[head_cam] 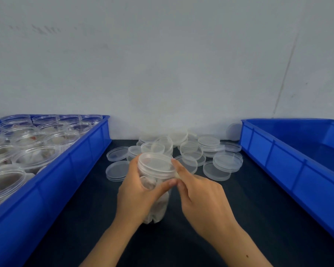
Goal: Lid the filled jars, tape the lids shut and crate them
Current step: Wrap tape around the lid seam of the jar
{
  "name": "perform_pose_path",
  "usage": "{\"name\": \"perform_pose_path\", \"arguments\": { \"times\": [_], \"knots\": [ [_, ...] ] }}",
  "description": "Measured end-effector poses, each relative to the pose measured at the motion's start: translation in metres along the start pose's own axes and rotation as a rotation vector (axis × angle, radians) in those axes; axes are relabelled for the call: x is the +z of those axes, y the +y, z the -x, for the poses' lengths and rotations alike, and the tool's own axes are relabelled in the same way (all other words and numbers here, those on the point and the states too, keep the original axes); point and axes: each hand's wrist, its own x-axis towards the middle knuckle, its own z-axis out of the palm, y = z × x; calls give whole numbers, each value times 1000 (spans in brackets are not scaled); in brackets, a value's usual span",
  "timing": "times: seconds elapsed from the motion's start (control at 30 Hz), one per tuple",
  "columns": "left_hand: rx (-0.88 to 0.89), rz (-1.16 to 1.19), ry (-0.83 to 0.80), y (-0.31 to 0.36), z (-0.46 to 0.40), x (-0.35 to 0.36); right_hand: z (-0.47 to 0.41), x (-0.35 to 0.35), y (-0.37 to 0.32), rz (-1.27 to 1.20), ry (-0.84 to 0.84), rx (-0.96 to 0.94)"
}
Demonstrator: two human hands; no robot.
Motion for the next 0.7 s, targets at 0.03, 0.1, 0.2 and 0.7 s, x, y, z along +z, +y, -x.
{"name": "perform_pose_path", "arguments": {
  "times": [0.03,0.1,0.2,0.7],
  "knots": [
    [-12,11,20,-1,0,0,0,0,0,-18,-1,-4],
    [-25,30,57,-2,-1,1,-1,0,1,-51,-20,16],
    [-33,65,95,-1,-1,2,-2,2,3,-116,-104,112],
    [-89,118,68,3,-2,2,-12,-14,33,-379,-245,146]
  ]
}}
